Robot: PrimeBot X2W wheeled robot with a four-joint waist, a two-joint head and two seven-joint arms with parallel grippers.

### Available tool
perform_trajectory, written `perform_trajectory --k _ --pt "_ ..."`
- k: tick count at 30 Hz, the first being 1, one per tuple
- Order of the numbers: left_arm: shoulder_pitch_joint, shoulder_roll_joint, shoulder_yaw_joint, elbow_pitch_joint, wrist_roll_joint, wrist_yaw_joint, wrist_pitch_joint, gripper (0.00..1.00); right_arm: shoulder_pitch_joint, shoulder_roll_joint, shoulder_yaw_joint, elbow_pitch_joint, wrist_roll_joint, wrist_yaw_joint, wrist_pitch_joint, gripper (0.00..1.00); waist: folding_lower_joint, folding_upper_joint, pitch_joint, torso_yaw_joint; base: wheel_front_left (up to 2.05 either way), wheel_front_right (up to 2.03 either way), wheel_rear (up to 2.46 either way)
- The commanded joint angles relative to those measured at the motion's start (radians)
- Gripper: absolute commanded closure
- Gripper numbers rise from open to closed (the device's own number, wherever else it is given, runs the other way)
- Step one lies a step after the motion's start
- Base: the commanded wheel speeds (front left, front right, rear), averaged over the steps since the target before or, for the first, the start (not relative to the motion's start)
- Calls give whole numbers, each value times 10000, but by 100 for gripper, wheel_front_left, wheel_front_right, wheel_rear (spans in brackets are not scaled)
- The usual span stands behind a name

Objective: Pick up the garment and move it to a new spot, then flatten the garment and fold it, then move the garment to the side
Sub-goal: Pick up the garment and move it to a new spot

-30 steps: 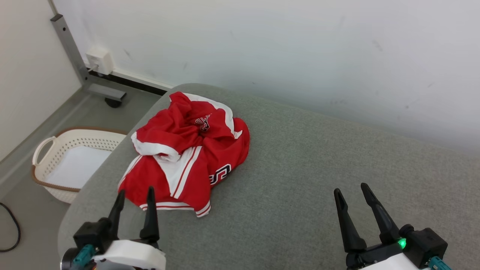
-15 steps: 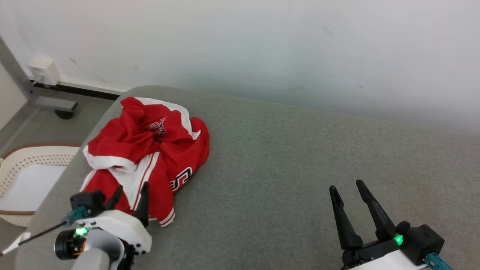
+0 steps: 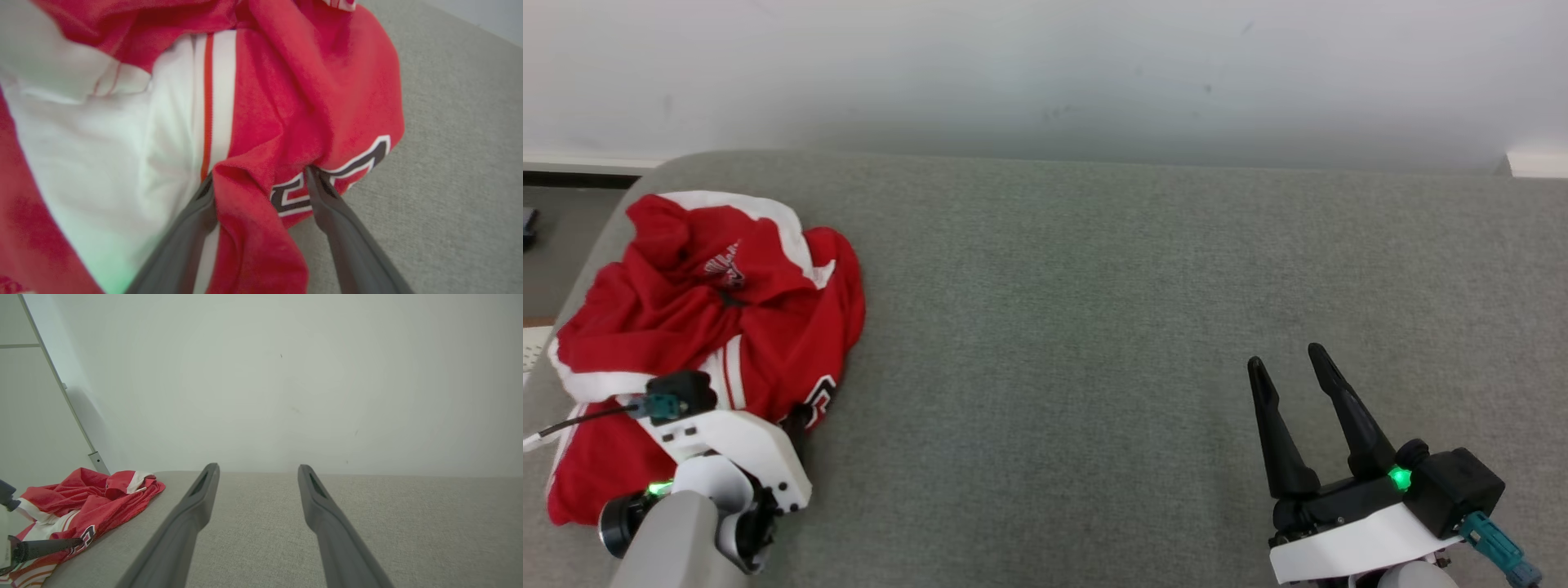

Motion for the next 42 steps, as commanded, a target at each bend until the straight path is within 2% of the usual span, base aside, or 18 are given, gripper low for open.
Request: perform_trajectory --k 1,4,5,6,7,8,9,14,20,24,29,35,42 --pt "-135 80 59 291 -88 86 196 0 -102 -20 -60 -23 48 -21 6 0 -1 0 327 -447 0 0 0" --pt "-94 86 65 711 -154 134 300 0 -112 -19 -96 4 119 -21 6 0 -1 0 332 -590 0 0 0" --pt "-70 83 61 829 -196 112 285 19 -105 -19 -97 26 149 -21 6 0 -1 0 309 -619 0 0 0" --pt "-34 76 48 925 -223 81 287 49 -95 -19 -102 41 170 -21 6 0 -1 0 283 -635 0 0 0" --pt "2 64 17 1024 -225 34 261 62 -83 -19 -122 55 198 -21 6 0 -1 0 245 -637 0 0 0" --pt "28 52 -15 1107 -238 -18 218 96 -69 -19 -136 75 207 -21 6 0 -1 0 199 -629 0 0 0" --pt "35 38 -42 1166 -251 -62 188 100 -65 -19 -139 86 231 -21 6 0 -1 0 151 -617 0 0 0" --pt "-32 138 -119 1237 -270 -259 -360 100 27 -19 -119 114 291 -21 6 0 -1 0 -205 -480 0 0 0" --pt "-454 403 -387 654 -77 -449 -883 100 306 -20 -189 145 373 -21 6 0 -1 0 -785 -264 0 0 0" --pt "-785 573 -684 -168 17 -604 -794 100 500 -20 -197 161 477 -21 6 0 -1 0 -1176 -160 0 0 0" --pt "-1228 584 -928 -1679 -426 -718 -286 100 665 -20 -260 135 576 -21 6 0 -1 0 -1485 -225 0 0 0" --pt "-1448 596 -1292 -3441 -927 -795 561 100 724 -23 -313 73 577 -21 6 0 -1 0 -1633 -569 0 0 0" --pt "-998 361 -1648 -5929 -1718 -799 1355 100 690 -22 -454 9 502 -21 7 0 -1 0 -1700 -1615 0 0 0"
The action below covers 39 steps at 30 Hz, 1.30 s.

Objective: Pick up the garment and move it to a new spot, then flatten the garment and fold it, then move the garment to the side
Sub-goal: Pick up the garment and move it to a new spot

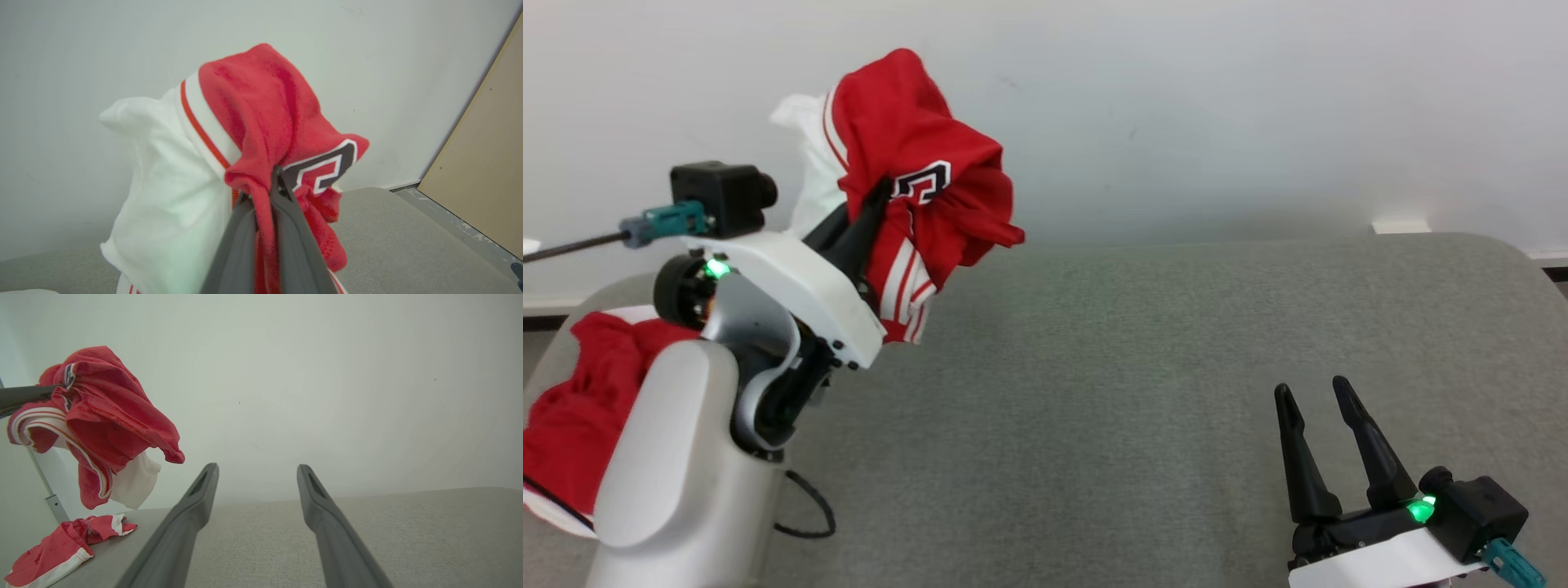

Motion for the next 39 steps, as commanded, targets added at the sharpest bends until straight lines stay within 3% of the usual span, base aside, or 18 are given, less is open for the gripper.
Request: perform_trajectory --k 1,6,11,17,23,24,25,26,31,39 --pt "303 -32 -24 -358 -88 -35 51 100 47 -24 -18 -35 -95 -21 8 0 0 -1 -20 -559 0 0 0" --pt "1092 -542 -424 -1475 -550 -39 -199 100 -52 -27 -135 -144 -315 -21 7 0 0 -1 64 -1489 0 0 0" --pt "2078 -712 -1114 -1244 156 -20 -1133 100 -157 -25 -185 -246 -447 -21 8 0 0 -1 275 -2293 0 0 0" --pt "2668 -1069 -1941 593 1087 122 -2602 100 -349 -21 -28 -248 -422 -21 8 0 0 -1 630 -2961 0 0 0" --pt "2357 -1409 -2636 3055 1607 121 -3907 100 -420 -22 116 -178 -382 -21 7 0 0 -1 781 -3110 0 0 0" --pt "2284 -1476 -2692 3377 1514 104 -4093 77 -435 -25 130 -163 -380 -21 7 0 0 -1 793 -3108 0 0 0" --pt "2198 -1525 -2769 3698 1465 87 -4281 13 -440 -24 145 -141 -375 -21 7 0 0 -1 793 -3093 0 0 0" --pt "2118 -1571 -2853 3929 1454 67 -4492 0 -429 -24 155 -117 -376 -21 7 0 0 -1 778 -3058 0 0 0" --pt "1691 -1676 -3201 4509 1267 29 -5255 0 -305 -39 153 -29 -473 -21 8 0 0 -1 642 -2664 0 0 0" --pt "1521 -1508 -3081 3438 1050 157 -5734 0 -197 -221 3 -142 -256 -21 8 0 0 -1 357 -1714 0 0 0"
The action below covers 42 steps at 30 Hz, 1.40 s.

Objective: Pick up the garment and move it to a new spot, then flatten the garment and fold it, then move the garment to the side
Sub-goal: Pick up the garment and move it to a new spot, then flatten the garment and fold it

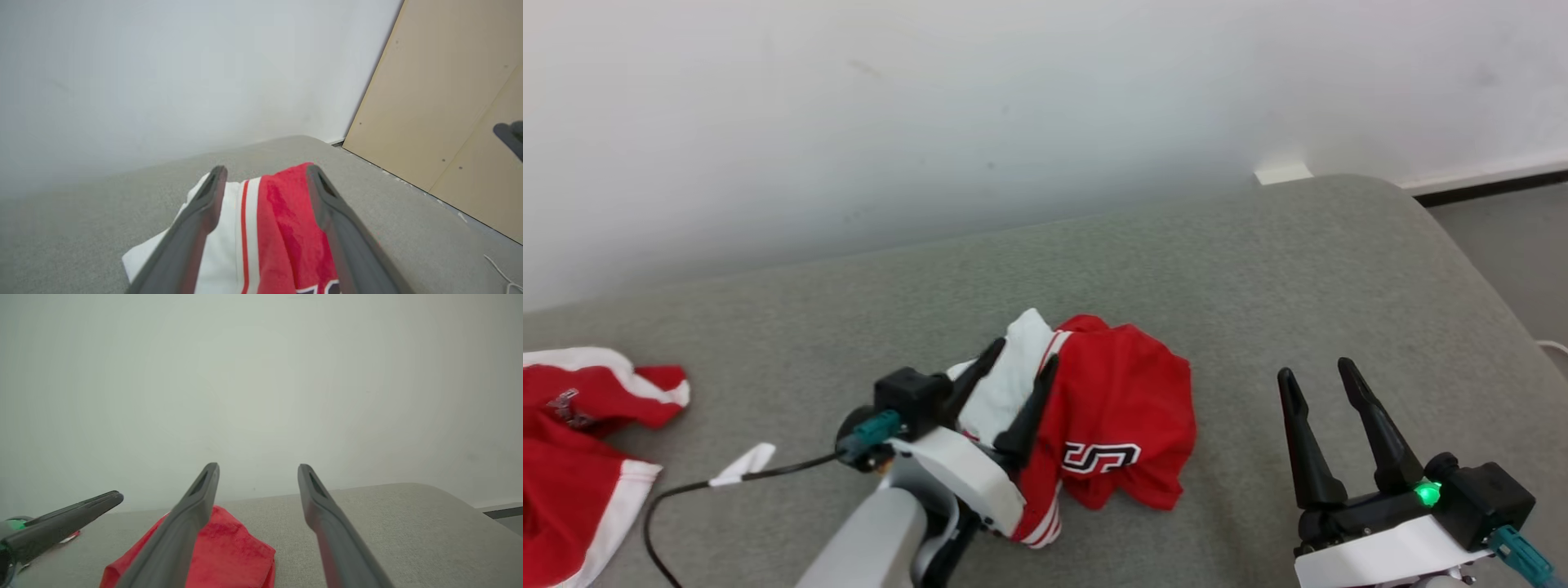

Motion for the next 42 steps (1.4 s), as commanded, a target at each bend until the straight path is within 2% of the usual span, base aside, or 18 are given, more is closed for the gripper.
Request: perform_trajectory --k 1,10,16,20,25,42 --pt "118 274 212 -348 -4 186 -62 0 90 -168 -49 -37 -10 -21 10 0 0 -1 -138 446 0 0 0" --pt "1846 1146 1674 -2756 113 1138 -118 0 525 -306 -361 -270 -149 -21 10 0 0 -1 -237 1192 0 0 0" --pt "3477 1074 2631 -3789 269 1544 -117 0 1000 -256 -715 -341 -51 -21 9 0 0 -1 -265 1427 0 0 0" --pt "4095 737 3072 -4130 418 1565 -116 0 1267 -240 -894 -456 -26 -21 9 0 0 -1 -273 1518 0 0 0" --pt "4369 447 3378 -4127 584 1384 -117 0 1148 -334 -898 -445 -62 -21 9 0 0 -1 -267 1466 0 0 0" --pt "4041 98 3896 -3842 1126 910 -118 0 851 -293 -632 -306 -115 -21 9 0 0 -1 -212 1153 0 0 0"
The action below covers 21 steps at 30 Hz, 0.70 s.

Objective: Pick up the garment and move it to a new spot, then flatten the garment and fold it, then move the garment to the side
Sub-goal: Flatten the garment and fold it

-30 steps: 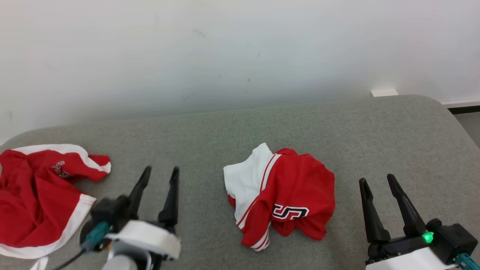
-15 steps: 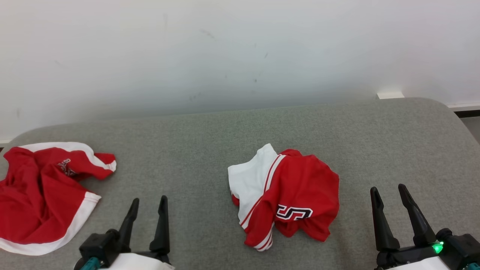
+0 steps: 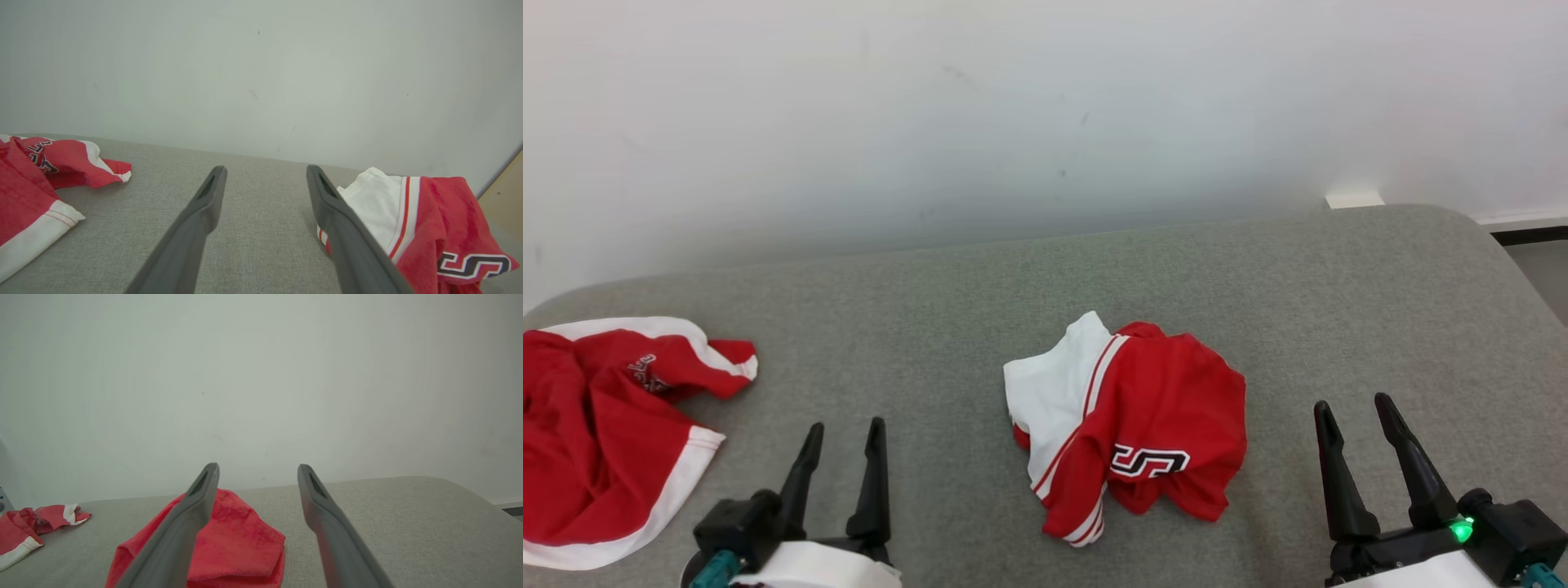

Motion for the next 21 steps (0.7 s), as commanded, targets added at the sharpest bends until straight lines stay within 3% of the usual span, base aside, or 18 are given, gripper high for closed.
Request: perform_trajectory --k 1,5,12,16,21 --pt "-128 -11 56 63 75 -92 -5 0 -127 -8 41 29 40 -21 7 0 1 0 41 -83 0 0 0" --pt "-679 83 -74 605 -253 -441 317 0 -268 -18 48 -4 51 -21 7 0 1 0 151 -282 0 0 0" --pt "-2412 762 -236 1114 -1483 -917 2734 0 -548 93 54 -66 144 -21 7 0 1 0 509 -928 0 0 0" --pt "-3398 1283 -319 1293 -2705 -1016 4660 0 -743 185 -19 -214 194 -21 7 0 1 0 828 -1426 0 0 0" --pt "-4347 1983 -596 1853 -4439 -1031 7832 0 -872 328 -153 -225 265 -21 9 0 1 0 1155 -1954 0 0 0"
